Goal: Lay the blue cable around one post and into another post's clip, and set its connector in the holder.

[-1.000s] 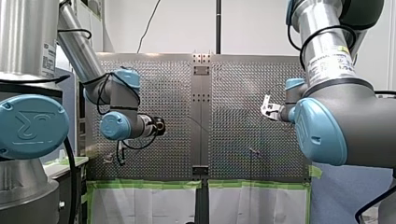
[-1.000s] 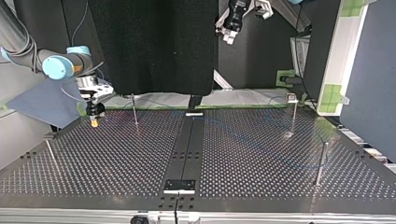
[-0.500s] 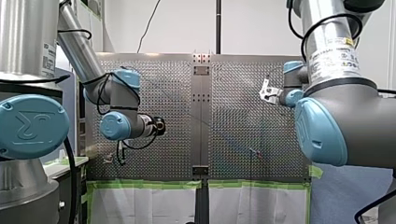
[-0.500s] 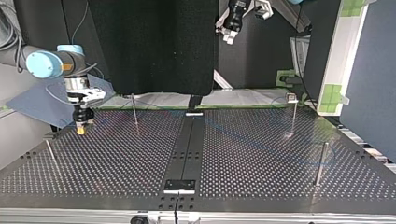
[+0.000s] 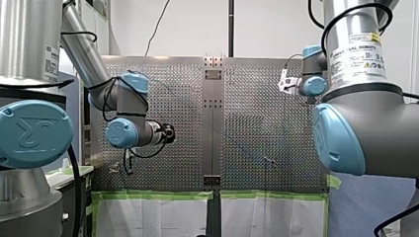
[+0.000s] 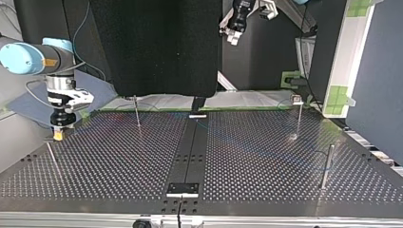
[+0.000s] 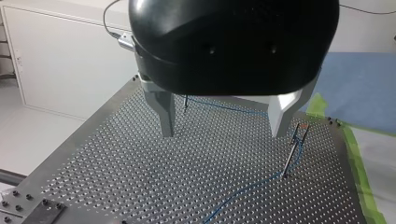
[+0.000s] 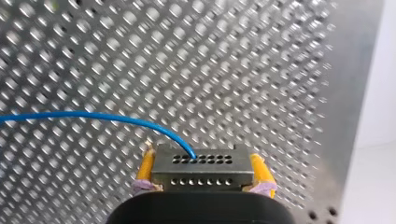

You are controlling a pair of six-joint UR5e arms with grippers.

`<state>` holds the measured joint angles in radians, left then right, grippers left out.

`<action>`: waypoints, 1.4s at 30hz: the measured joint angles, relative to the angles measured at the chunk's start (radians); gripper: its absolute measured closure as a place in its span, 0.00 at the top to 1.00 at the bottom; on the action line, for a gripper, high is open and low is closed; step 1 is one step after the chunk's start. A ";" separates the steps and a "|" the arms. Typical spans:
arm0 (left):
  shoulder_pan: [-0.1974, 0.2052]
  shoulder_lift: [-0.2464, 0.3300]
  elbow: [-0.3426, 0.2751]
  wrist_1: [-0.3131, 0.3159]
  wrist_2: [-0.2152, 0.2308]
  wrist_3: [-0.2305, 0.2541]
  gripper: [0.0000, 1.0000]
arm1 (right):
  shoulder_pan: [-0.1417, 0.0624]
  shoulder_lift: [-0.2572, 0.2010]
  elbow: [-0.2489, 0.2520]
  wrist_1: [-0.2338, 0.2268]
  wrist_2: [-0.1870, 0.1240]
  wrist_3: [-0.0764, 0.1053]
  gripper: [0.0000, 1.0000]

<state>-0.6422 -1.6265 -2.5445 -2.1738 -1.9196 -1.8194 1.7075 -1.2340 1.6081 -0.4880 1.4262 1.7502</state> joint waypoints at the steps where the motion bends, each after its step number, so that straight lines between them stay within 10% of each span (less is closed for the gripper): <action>1: 0.000 0.000 0.000 0.000 0.000 -0.002 1.00 | -0.002 -0.007 0.000 0.007 0.007 -0.007 0.02; 23: 0.008 0.000 0.000 -0.001 0.000 -0.009 1.00 | -0.052 0.013 0.000 0.141 0.187 -0.191 0.02; 42: 0.021 0.000 0.002 -0.047 -0.018 -0.009 1.00 | -0.125 0.087 -0.059 0.159 0.044 -0.233 0.02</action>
<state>-0.6215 -1.6266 -2.5430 -2.2209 -1.9379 -1.8284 1.5826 -1.1467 1.5495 -0.3289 1.4699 1.5171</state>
